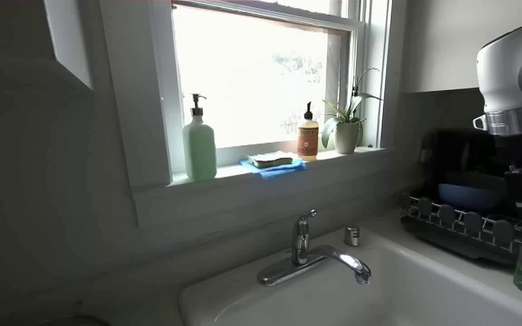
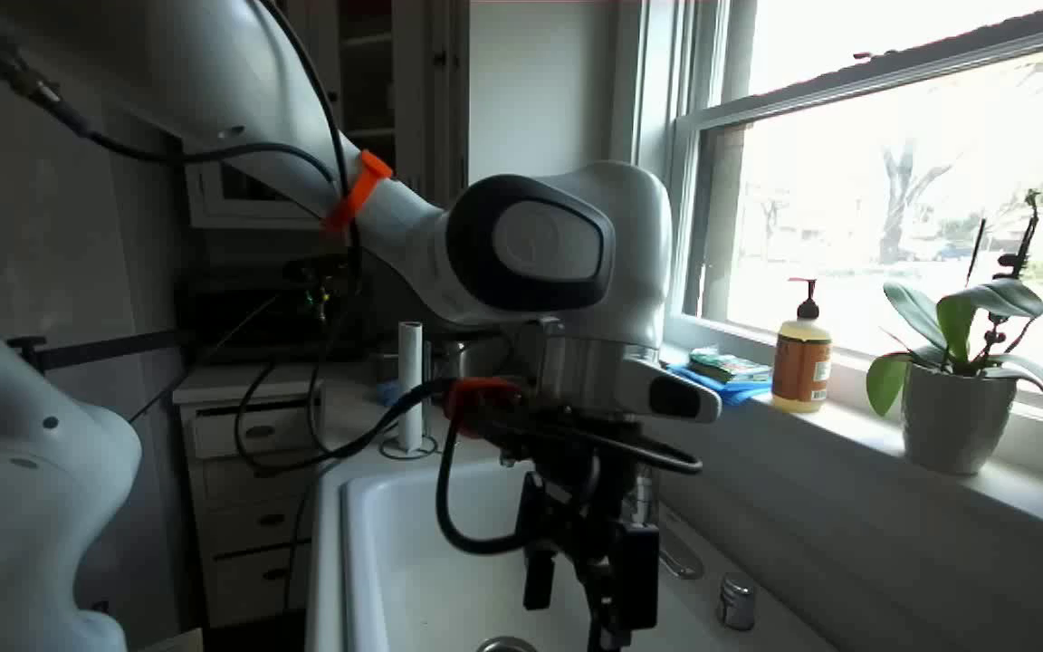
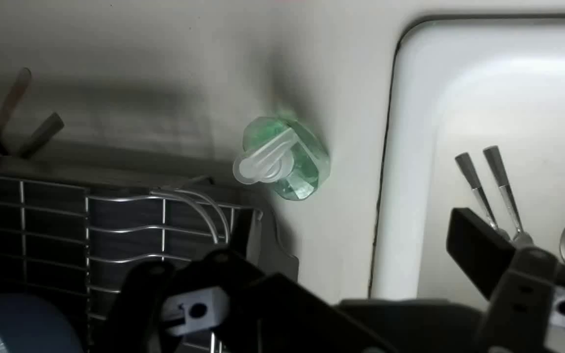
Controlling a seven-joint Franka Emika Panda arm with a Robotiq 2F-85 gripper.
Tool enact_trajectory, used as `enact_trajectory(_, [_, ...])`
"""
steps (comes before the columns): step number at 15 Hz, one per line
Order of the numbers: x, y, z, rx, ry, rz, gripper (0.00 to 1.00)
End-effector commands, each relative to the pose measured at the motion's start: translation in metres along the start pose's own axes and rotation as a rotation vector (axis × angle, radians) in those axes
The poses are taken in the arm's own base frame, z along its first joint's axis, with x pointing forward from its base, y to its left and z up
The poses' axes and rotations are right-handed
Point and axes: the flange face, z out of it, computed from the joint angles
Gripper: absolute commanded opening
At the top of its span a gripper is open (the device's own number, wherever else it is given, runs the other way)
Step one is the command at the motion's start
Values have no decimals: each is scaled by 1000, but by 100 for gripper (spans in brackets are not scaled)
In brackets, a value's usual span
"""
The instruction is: Push the faucet to the right then push the faucet handle upwards
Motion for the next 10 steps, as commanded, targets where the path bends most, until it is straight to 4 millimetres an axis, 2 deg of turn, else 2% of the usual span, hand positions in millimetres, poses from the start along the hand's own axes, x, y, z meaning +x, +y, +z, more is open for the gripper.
enact_trajectory(1, [0,0,-1,0,-1,0,100])
enact_trajectory(5, [0,0,-1,0,-1,0,100])
enact_trajectory(8, [2,-33,4,24,-11,-54,100])
enact_trajectory(10, [5,-65,6,63,-10,-84,100])
